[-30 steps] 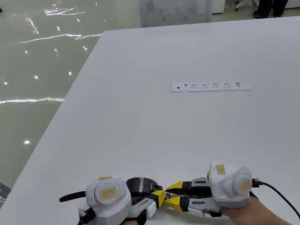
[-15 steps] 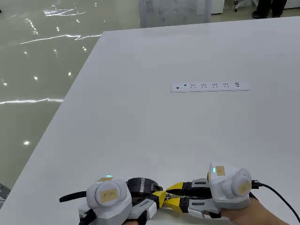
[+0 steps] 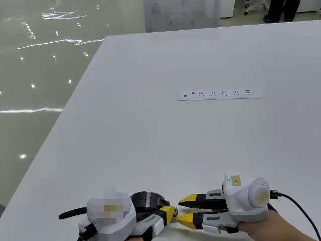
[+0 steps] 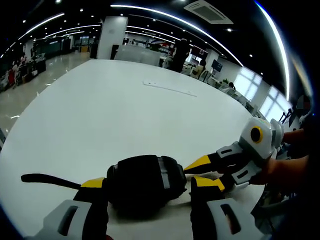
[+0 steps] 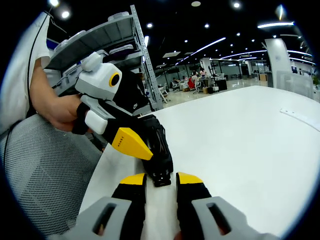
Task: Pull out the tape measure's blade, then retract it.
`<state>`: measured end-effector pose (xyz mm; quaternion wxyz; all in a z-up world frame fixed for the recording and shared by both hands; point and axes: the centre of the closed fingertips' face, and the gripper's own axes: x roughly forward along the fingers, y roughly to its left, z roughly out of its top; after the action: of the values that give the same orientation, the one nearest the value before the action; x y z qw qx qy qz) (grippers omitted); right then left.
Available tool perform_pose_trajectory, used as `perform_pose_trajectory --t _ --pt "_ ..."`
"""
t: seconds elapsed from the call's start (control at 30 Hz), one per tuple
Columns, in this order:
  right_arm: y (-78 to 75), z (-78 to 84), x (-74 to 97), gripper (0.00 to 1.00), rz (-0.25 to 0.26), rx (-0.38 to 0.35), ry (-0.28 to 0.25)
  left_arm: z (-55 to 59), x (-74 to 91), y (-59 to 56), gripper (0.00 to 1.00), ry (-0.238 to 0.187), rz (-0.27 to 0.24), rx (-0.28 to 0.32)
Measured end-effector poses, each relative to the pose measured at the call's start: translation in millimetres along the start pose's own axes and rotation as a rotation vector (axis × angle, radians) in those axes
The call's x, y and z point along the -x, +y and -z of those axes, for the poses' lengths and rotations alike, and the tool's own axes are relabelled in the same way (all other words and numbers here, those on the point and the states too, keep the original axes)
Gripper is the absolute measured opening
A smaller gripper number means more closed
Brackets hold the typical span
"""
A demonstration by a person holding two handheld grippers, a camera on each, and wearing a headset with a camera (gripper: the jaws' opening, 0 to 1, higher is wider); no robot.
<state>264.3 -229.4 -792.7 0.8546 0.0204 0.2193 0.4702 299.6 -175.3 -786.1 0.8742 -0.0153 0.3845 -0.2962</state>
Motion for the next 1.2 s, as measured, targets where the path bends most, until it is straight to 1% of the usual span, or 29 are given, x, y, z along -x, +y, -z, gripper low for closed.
perform_pose_trajectory --t 0.17,0.23,0.27,0.3,0.33,0.37,0.4,0.43,0.5,0.57,0.6,0.67,0.73,0.8,0.9,0.97,1.03,1.07,1.13,1.2 --pt "1.5 -1.7 4.0 0.23 0.005 0.0 0.006 -0.3 2.5 -2.2 0.65 0.017 0.019 -0.024" --pt "2.3 -5.8 7.3 0.24 0.01 -0.014 -0.004 -4.1 4.3 -1.0 0.65 0.011 0.023 -0.045" --pt "1.1 -6.1 9.3 0.25 0.025 -0.005 0.0 -6.0 4.8 -0.8 0.65 0.012 0.033 -0.073" --pt "0.9 -5.7 10.2 0.26 0.026 -0.007 0.002 -5.7 4.8 1.7 0.65 0.017 0.03 -0.081" --pt "1.0 -5.9 11.4 0.26 0.028 -0.008 0.002 -6.0 4.4 3.8 0.65 0.018 0.031 -0.076" --pt "1.2 -6.7 12.9 0.27 0.034 -0.009 0.004 -6.6 4.9 4.4 0.65 0.022 0.047 -0.064" --pt "0.9 -7.5 13.9 0.29 0.039 -0.012 0.005 -7.8 5.3 5.9 0.65 0.022 0.047 -0.072" --pt "-0.2 -8.8 15.5 0.31 0.052 -0.014 0.006 -9.7 6.4 7.5 0.65 0.021 0.046 -0.102" --pt "-0.5 -11.1 17.5 0.32 0.058 -0.013 -0.001 -11.1 7.8 6.0 0.65 0.024 0.062 -0.109" --pt "-1.8 -13.0 19.9 0.33 0.069 -0.016 -0.01 -11.1 9.0 7.1 0.65 0.031 0.077 -0.14" --pt "-1.7 -14.4 21.7 0.34 0.069 -0.024 -0.018 -12.2 10.4 5.9 0.65 0.031 0.094 -0.151" --pt "-1.5 -14.4 23.6 0.35 0.074 -0.034 -0.012 -11.8 11.9 8.5 0.65 0.038 0.098 -0.173" --pt "-1.9 -13.2 26.9 0.36 0.078 -0.035 -0.008 -11.6 14.5 9.2 0.66 0.042 0.119 -0.178" --pt "-1.1 -14.1 30.8 0.38 0.083 -0.046 -0.004 -10.2 17.2 10.7 0.66 0.049 0.127 -0.205" --pt "-0.7 -11.7 35.9 0.4 0.088 -0.053 0.009 -8.3 20.6 12.9 0.66 0.054 0.143 -0.216" --pt "0.2 -11.7 40.3 0.41 0.091 -0.051 0.014 -7.1 23.7 12.3 0.66 0.058 0.161 -0.232" --pt "0.7 -12.1 45.0 0.42 0.096 -0.052 0.02 -5.8 26.1 10.7 0.66 0.06 0.183 -0.265" --pt "0.6 -12.1 46.8 0.43 0.1 -0.054 0.023 -5.5 27.5 10.5 0.66 0.06 0.185 -0.265" --pt "0.2 -10.6 51.6 0.45 0.106 -0.056 0.03 -5.2 30.1 10.4 0.66 0.062 0.206 -0.265" --pt "1.5 -12.6 56.4 0.45 0.114 -0.054 0.031 -6.8 33.3 10.1 0.67 0.058 0.217 -0.275"
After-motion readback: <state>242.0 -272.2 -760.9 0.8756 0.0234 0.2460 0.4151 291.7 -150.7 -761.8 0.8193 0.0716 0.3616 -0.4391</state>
